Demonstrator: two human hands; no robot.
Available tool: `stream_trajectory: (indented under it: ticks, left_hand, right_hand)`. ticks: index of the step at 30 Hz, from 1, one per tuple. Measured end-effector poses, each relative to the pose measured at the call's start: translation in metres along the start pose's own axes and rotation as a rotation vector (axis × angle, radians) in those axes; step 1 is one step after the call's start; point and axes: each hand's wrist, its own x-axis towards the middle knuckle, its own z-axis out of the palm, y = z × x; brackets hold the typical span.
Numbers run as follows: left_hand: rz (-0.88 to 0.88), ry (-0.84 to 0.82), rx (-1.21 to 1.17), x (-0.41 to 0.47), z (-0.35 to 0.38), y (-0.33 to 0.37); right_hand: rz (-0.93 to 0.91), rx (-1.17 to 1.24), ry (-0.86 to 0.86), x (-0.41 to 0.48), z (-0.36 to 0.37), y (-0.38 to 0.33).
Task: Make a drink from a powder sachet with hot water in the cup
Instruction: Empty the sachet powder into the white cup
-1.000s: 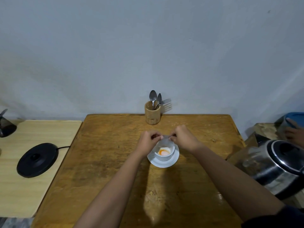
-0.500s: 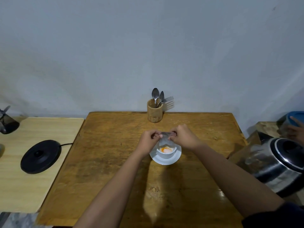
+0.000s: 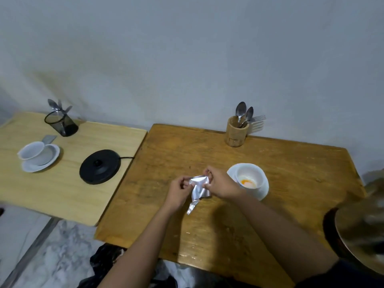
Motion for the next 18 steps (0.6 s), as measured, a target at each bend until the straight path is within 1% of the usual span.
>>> stream_trajectory:
  ticks: [4, 8, 10, 13, 15, 18]
  left_hand:
    - [-0.103, -0.038, 0.062, -0.018, -0.014, -0.034]
    - [-0.148, -0.073, 0.159, -0.031, -0.016, -0.053]
    - [-0.100, -0.071, 0.221, -0.034, -0.017, -0.056]
    - [0.019, -0.074, 0.390, -0.035, -0.019, -0.058]
    - [0.082, -0.094, 0.493, -0.038, -0.019, -0.061]
    - [0.197, -0.122, 0.723, -0.042, -0.019, -0.068]
  right_hand:
    - [0.039, -0.123, -0.132, -0.001, 0.041, 0.007]
    - [-0.012, -0.196, -0.143, -0.013, 0.062, 0.014]
    - [-0.045, -0.226, -0.115, -0.017, 0.067, 0.015]
    - [-0.082, -0.294, -0.068, -0.023, 0.072, 0.011]
    - [-0.096, -0.409, -0.033, -0.028, 0.074, 0.009]
    - [-0.132, -0.555, -0.019, -0.036, 0.084, 0.017]
